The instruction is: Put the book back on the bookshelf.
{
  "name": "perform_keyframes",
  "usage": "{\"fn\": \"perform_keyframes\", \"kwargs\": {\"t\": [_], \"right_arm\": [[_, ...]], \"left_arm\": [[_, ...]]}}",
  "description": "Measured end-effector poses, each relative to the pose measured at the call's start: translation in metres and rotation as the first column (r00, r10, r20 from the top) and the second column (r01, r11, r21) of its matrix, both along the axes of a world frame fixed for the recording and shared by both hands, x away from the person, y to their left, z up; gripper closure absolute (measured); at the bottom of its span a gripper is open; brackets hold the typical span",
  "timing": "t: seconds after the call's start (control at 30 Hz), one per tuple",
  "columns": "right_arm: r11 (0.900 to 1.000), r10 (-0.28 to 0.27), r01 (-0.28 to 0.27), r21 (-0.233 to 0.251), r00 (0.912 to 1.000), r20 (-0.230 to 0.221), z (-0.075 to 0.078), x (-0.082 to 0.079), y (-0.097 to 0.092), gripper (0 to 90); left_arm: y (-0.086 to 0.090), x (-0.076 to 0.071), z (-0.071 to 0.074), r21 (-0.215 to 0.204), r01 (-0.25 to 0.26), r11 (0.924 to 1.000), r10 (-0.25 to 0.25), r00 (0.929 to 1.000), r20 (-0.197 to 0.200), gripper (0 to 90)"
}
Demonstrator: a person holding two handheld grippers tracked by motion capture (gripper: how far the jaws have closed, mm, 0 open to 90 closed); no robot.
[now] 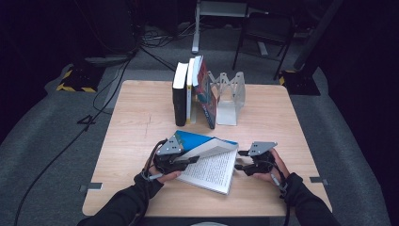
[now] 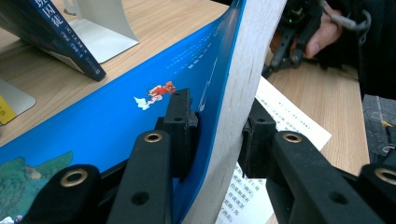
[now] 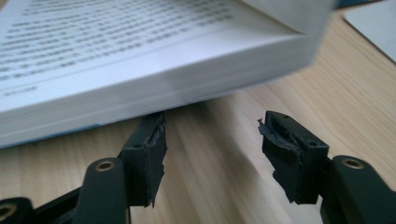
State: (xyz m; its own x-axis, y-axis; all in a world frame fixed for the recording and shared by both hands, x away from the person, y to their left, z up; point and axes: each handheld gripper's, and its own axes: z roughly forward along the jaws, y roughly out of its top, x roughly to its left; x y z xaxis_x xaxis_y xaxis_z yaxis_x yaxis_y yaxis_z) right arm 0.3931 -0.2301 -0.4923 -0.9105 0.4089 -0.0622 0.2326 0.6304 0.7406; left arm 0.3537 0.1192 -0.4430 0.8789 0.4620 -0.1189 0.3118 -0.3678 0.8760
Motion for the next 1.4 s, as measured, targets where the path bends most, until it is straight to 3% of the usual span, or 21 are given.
{"fn": "perform_keyframes", "kwargs": {"t": [0.07,0.13,0.23,0.33,0.5,0.63,0.73,0.77,1.0,1.13,1.27,1.33,1.4], "right_arm": [[0.9994,0.034,-0.034,0.007,0.9994,0.005,-0.002,-0.005,0.006,44.2],[0.9992,0.039,-0.04,0.007,0.9979,0.052,0.001,-0.011,0.009,45.5],[0.9938,0.023,-0.028,0.108,0.9986,0.047,0.01,-0.016,0.007,48.5],[0.9898,0.017,-0.025,0.14,0.9979,0.063,0.022,-0.021,0.009,48.4],[0.9744,-0.012,-0.013,0.225,0.9937,0.112,0.045,-0.024,0.007,48.5],[0.9575,-0.025,-0.022,0.288,0.9869,0.159,0.064,-0.026,0.006,48.5],[0.956,-0.026,-0.029,0.292,0.9831,0.181,0.07,-0.028,0.008,48.5],[0.96,-0.012,-0.05,0.276,0.9755,0.22,0.08,-0.029,0.015,48.5],[0.9545,0.001,-0.085,0.286,0.9592,0.283,0.099,-0.031,0.038,48.4],[0.9492,0.005,-0.094,0.3,0.9583,0.286,0.106,-0.029,0.049,48.4],[0.9542,0.003,-0.091,0.285,0.9553,0.296,0.112,-0.029,0.056,48.3],[0.9558,0.0,-0.088,0.281,0.9542,0.299,0.114,-0.029,0.06,47.6],[0.956,-0.004,-0.084,0.281,0.9542,0.299,0.116,-0.029,0.063,46.2]], "left_arm": [[0.0,0.0,0.0,0.007,0.002,1.0,-0.002,1.0,0.003,69.6],[0.0,0.001,0.001,0.005,0.006,1.0,-0.006,1.0,-0.001,69.6],[0.003,0.0,0.005,-0.015,0.004,0.9999,-0.004,1.0,-0.001,69.6],[0.007,0.001,0.011,-0.047,-0.004,0.9989,0.004,1.0,0.0,69.7],[0.005,-0.004,0.019,-0.073,0.004,0.9973,-0.004,1.0,0.0,70.9],[0.002,-0.013,0.026,-0.066,0.025,0.9975,-0.023,0.9991,0.036,72.2],[0.004,-0.017,0.028,-0.06,0.033,0.9977,-0.03,0.9982,0.052,72.1],[0.005,-0.019,0.029,-0.052,0.029,0.9982,-0.026,0.9977,0.062,72.1],[0.024,-0.028,0.032,-0.049,-0.001,0.9988,0.006,0.9954,0.096,73.0],[0.03,-0.031,0.031,-0.048,-0.014,0.9988,0.019,0.9939,0.109,72.5],[0.034,-0.034,0.031,-0.055,-0.03,0.998,0.036,0.993,0.113,68.7],[0.034,-0.039,0.03,-0.05,-0.053,0.9973,0.06,0.9876,0.145,68.2],[0.031,-0.043,0.03,-0.018,-0.055,0.9983,0.057,0.9841,0.168,64.5]]}}
